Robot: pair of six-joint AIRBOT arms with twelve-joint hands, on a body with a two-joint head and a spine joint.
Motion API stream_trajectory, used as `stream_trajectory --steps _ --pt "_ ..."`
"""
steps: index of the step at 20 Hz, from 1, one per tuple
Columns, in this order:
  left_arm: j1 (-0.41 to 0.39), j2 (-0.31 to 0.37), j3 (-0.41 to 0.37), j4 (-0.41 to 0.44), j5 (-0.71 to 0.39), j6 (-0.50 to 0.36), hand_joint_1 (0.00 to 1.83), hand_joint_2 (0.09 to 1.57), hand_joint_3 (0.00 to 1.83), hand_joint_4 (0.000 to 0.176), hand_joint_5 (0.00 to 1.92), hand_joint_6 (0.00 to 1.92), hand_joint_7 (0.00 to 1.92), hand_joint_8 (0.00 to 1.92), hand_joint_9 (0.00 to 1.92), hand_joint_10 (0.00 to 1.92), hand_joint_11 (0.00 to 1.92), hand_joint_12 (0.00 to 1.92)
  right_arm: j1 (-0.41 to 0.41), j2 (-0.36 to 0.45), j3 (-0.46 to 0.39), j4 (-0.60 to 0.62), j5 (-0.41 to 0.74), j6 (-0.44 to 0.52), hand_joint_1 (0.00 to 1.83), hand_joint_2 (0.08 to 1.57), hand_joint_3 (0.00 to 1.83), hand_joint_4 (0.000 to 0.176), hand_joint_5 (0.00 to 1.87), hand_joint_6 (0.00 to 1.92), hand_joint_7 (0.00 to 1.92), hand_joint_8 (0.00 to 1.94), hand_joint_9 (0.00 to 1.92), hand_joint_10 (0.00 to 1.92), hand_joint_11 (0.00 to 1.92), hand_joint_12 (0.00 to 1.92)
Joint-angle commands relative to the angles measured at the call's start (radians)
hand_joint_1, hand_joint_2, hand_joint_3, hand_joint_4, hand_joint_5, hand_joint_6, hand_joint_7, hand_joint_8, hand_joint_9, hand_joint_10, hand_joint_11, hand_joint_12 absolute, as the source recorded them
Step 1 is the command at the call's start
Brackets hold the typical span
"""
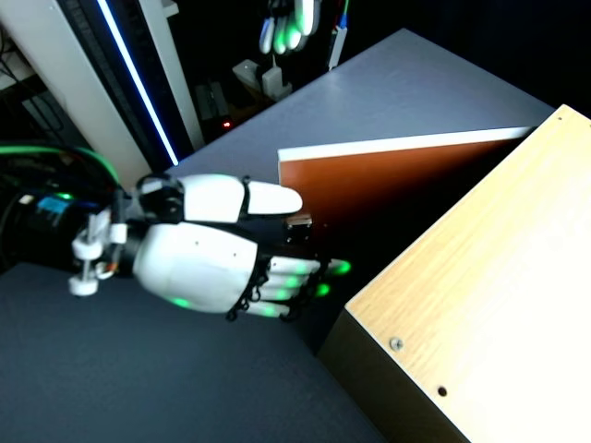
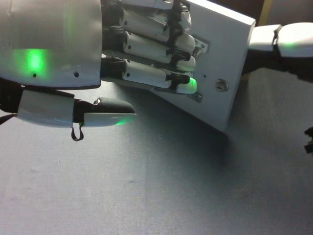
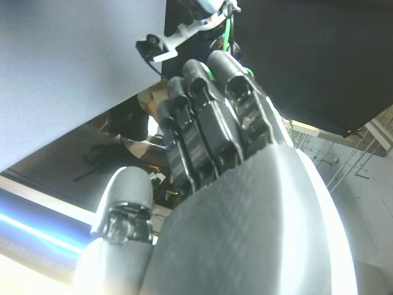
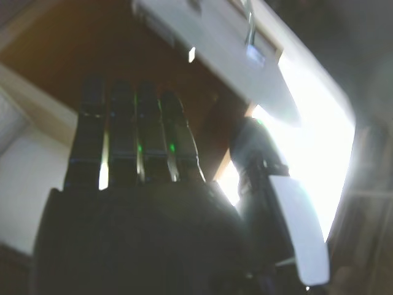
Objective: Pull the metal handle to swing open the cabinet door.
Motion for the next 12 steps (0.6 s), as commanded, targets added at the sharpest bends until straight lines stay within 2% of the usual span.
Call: stream_trajectory --steps 1,8,12 --pt "-0.01 0.008 0.001 -0.101 -0.025 0.009 0.0 1.57 0.18 0.0 0.53 0.0 0.55 0.0 0.51 0.0 0.13 0.83 0.006 0.002 0.007 0.013 0.105 0.007 0.0 1.57 0.11 0.0 0.23 0.0 0.25 0.0 0.23 0.0 0.0 0.74" --pt "-0.01 0.008 0.001 -0.101 -0.025 0.009 0.0 1.57 0.18 0.0 0.53 0.0 0.56 0.0 0.52 0.0 0.12 0.83 -0.011 -0.021 -0.01 -0.034 0.096 0.007 0.0 1.57 0.11 0.0 0.23 0.0 0.25 0.0 0.23 0.0 0.0 0.74" --pt "-0.01 0.008 0.001 -0.101 -0.025 0.009 0.0 1.57 0.18 0.0 0.53 0.0 0.57 0.01 0.53 0.01 0.14 0.83 -0.019 -0.009 -0.05 -0.052 0.096 0.007 0.0 1.57 0.11 0.0 0.23 0.0 0.24 0.0 0.22 0.0 0.0 0.74"
